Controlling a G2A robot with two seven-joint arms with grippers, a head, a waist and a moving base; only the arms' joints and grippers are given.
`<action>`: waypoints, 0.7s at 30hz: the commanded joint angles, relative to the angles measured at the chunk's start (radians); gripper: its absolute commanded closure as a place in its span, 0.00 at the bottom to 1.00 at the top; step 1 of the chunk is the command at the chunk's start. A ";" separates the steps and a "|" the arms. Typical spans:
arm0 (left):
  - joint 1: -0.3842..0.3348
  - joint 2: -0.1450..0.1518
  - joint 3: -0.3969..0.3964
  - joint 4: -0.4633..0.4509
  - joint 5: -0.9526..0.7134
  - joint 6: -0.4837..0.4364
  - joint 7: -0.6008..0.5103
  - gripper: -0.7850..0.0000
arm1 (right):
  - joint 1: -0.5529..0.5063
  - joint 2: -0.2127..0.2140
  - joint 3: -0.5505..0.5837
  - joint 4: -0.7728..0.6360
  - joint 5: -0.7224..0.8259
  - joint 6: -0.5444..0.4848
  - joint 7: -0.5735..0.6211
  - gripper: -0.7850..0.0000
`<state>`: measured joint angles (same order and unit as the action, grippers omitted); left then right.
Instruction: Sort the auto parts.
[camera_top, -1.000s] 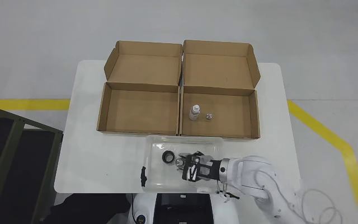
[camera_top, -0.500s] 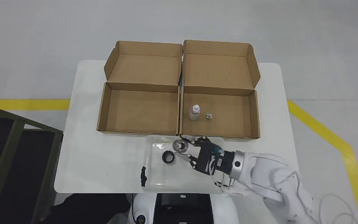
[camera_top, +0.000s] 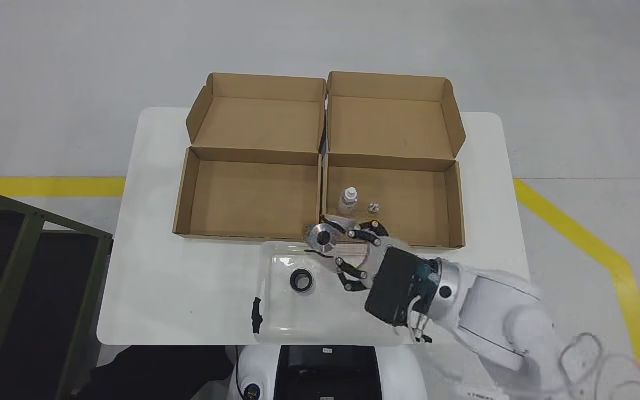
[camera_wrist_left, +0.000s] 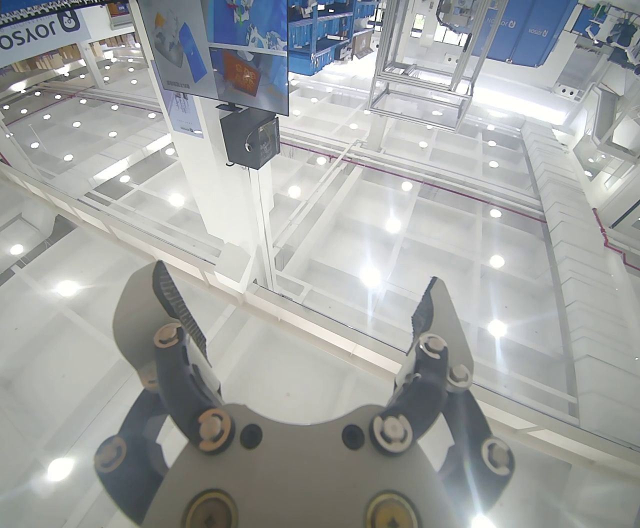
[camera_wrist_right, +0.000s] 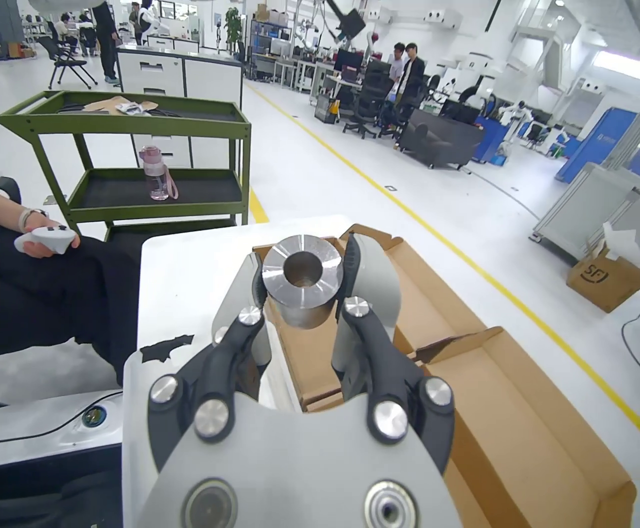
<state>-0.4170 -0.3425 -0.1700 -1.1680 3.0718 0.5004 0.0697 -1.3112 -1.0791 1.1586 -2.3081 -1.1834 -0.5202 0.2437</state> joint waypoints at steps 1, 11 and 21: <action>0.000 0.000 0.000 0.000 0.000 0.000 0.000 0.00 | 0.012 -0.002 0.005 -0.010 0.000 0.018 -0.010 1.00; 0.000 0.000 0.000 0.000 0.000 0.000 0.000 0.00 | 0.060 -0.010 0.041 -0.003 0.013 0.063 -0.061 1.00; 0.000 0.000 0.000 0.000 0.000 0.000 0.000 0.00 | 0.116 -0.014 0.102 0.018 0.088 0.049 -0.100 1.00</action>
<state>-0.4170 -0.3425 -0.1700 -1.1680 3.0718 0.5004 0.0697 -1.1963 -1.0931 1.2568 -2.2911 -1.1009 -0.4679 0.1429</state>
